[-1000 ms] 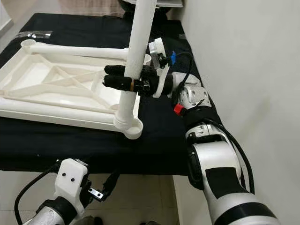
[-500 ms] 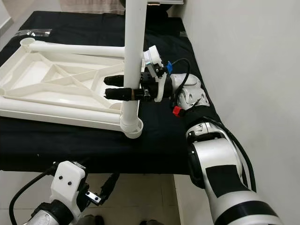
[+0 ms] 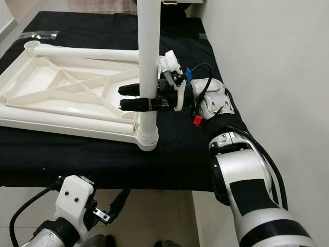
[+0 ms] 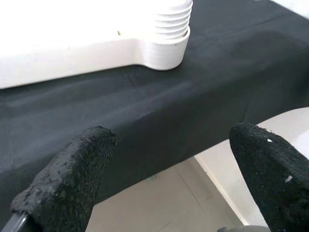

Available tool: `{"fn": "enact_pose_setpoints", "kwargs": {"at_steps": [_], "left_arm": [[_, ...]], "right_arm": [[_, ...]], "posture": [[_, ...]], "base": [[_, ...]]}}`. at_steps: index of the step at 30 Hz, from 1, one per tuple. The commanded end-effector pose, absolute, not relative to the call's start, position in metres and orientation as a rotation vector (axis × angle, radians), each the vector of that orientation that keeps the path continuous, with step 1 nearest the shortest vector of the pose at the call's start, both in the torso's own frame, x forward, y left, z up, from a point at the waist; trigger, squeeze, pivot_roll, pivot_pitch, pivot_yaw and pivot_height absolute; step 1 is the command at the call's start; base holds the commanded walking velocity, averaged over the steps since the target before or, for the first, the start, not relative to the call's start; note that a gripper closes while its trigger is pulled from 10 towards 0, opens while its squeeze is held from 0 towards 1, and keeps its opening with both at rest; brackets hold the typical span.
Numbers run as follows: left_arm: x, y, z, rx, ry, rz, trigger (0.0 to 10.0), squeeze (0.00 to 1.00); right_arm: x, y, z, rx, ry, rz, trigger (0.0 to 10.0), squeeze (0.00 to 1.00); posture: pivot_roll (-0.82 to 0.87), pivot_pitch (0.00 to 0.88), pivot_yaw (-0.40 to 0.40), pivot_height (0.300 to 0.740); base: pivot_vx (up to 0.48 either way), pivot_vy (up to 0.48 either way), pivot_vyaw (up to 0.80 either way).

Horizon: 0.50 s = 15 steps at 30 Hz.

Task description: Building children table

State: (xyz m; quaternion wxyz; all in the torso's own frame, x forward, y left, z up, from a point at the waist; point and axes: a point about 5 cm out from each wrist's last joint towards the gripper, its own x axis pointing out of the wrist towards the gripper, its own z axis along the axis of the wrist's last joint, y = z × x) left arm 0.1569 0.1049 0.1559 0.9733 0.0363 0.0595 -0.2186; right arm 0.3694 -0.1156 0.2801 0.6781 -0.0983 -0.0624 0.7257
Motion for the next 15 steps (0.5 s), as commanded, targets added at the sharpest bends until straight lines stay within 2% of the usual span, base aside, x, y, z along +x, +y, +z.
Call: {"fn": "enact_pose_setpoints", "kwargs": {"at_steps": [1,10,15], "left_arm": [[0.156,0.106,0.153,0.081,0.144,-0.447,10.0,0.00],[0.159,0.106,0.153,0.087,0.137,-0.449,10.0,0.00],[0.162,0.107,0.154,0.085,0.128,-0.438,10.0,0.00]], "right_arm": [[0.368,-0.119,0.266,-0.224,-0.067,1.643,10.0,0.00],[0.371,-0.116,0.248,-0.186,-0.055,1.587,10.0,0.00],[0.376,-0.117,0.241,-0.149,-0.036,1.447,10.0,0.00]], "posture": [[0.16,0.235,-0.073,0.740],[0.16,0.224,-0.075,0.740],[0.15,0.218,-0.072,0.740]], "base": [[0.000,0.000,0.00],[0.000,0.000,0.00],[0.000,0.000,0.00]]}}
